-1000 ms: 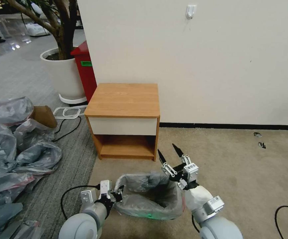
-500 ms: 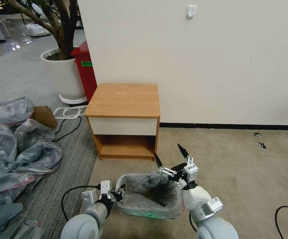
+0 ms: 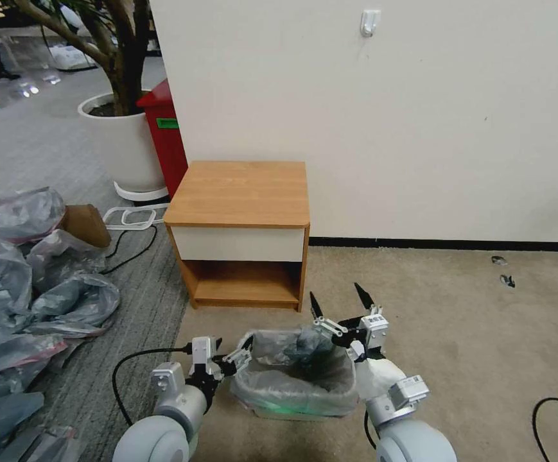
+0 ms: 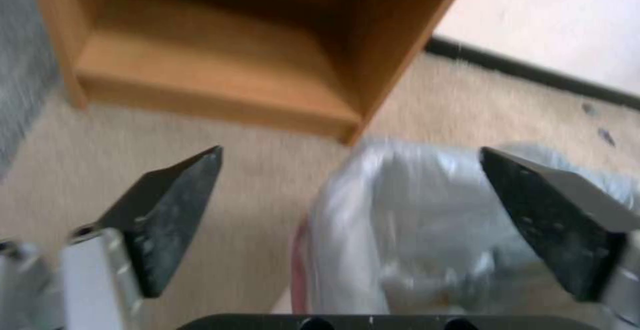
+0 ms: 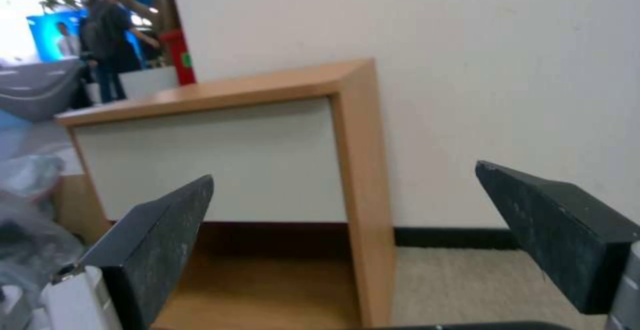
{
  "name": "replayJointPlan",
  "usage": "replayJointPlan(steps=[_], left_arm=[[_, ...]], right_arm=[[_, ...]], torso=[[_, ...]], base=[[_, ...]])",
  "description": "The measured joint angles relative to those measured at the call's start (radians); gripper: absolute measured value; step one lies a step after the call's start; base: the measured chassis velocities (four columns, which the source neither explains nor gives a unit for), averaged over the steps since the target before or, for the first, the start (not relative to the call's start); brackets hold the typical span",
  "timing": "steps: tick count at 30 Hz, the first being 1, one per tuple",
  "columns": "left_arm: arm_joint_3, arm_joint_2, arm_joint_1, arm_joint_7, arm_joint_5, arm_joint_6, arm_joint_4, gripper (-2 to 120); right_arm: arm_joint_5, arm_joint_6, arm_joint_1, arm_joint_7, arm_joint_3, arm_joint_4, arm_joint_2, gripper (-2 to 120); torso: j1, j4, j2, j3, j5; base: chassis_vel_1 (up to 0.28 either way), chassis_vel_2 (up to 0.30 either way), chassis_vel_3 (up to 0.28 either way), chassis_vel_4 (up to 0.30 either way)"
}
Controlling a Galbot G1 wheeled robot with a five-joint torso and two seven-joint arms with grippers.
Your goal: Pick up the garbage bag from the table and place it over the trash can.
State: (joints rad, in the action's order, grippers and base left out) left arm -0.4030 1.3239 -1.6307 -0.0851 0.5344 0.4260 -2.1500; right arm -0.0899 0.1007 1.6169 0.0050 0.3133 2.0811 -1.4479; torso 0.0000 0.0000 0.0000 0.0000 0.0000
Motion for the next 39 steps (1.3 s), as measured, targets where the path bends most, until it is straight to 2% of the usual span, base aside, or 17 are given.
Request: replayJointPlan(steps=[1, 2, 3, 5, 6, 7, 10, 15, 39], left_arm=[[0.000, 0.000, 0.000, 0.000, 0.000, 0.000, 0.000, 96], [0.001, 0.001, -0.002, 0.007, -0.026, -0.062, 0.010, 99], [0.000, 0.002, -0.005, 0.012, -0.065, -0.143, 0.029, 99], [-0.015, 0.007, -0.011, 0.034, -0.199, -0.398, 0.098, 100], [-0.015, 0.007, -0.011, 0.034, -0.199, -0.398, 0.098, 100], [-0.032, 0.009, -0.016, 0.047, -0.238, -0.457, 0.116, 100], [-0.081, 0.005, -0.033, 0.087, -0.263, -0.572, 0.136, 100], [-0.130, -0.006, -0.048, 0.098, -0.301, -0.622, 0.137, 100], [-0.131, -0.007, -0.049, 0.092, -0.303, -0.611, 0.136, 100]], right_arm=[[0.000, 0.000, 0.000, 0.000, 0.000, 0.000, 0.000, 100], [0.005, -0.007, 0.003, 0.014, 0.002, -0.001, -0.004, 100], [0.010, -0.012, 0.007, 0.026, 0.004, -0.002, -0.008, 100], [0.018, -0.018, 0.032, 0.059, 0.021, -0.002, -0.022, 100], [0.018, -0.018, 0.032, 0.059, 0.021, -0.002, -0.022, 100], [0.020, -0.012, 0.044, 0.062, 0.029, -0.005, -0.025, 100], [0.048, 0.051, 0.071, 0.064, 0.058, -0.036, -0.028, 100], [0.070, 0.104, 0.080, 0.065, 0.088, -0.063, -0.044, 100], [0.071, 0.108, 0.079, 0.058, 0.090, -0.064, -0.046, 100]], torso=[[0.000, 0.0000, 0.000, 0.000, 0.0000], [0.000, 0.0000, 0.000, 0.000, 0.0000], [0.000, 0.0000, 0.000, 0.000, 0.0002], [0.000, 0.0001, 0.000, 0.000, -0.0001], [0.000, 0.0001, 0.000, 0.000, -0.0001], [0.000, 0.0000, 0.000, 0.000, -0.0002], [0.000, 0.0000, 0.000, 0.000, -0.0001], [0.000, 0.0001, 0.000, 0.000, 0.0001], [0.000, 0.0001, 0.000, 0.000, 0.0000]], base=[[0.000, 0.000, 0.000, 0.000], [0.000, 0.000, 0.000, 0.000], [0.000, 0.000, 0.000, 0.000], [0.000, 0.000, 0.000, 0.000], [0.000, 0.000, 0.000, 0.000], [0.000, 0.000, 0.000, 0.000], [0.000, 0.000, 0.000, 0.000], [0.000, 0.000, 0.000, 0.000], [0.000, 0.000, 0.000, 0.000]])
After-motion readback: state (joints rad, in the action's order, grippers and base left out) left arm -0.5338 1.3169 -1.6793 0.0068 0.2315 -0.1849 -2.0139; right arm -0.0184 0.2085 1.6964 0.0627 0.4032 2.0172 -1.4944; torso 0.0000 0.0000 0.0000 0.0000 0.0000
